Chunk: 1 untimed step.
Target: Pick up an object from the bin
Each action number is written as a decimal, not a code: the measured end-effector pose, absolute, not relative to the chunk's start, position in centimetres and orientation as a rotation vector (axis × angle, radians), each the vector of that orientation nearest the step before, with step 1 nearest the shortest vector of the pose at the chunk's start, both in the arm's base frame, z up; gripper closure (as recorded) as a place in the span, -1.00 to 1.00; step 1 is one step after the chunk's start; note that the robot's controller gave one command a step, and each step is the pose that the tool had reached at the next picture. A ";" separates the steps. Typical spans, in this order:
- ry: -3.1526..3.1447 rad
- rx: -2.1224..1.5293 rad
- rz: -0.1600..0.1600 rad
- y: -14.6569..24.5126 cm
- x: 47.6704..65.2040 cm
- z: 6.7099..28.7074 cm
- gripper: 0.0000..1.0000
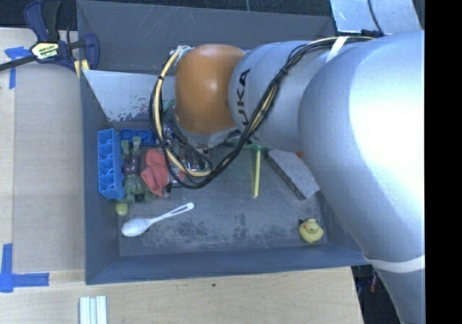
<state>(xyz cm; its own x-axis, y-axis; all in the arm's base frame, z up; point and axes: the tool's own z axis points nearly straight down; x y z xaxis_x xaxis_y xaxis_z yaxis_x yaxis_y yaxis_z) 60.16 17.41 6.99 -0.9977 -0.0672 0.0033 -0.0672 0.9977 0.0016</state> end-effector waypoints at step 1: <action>-3.143 0.366 -0.007 18.6 60.3 7.2 1.00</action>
Offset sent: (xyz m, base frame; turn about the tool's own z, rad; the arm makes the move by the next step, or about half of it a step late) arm 0.0000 0.0000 0.0000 0.0000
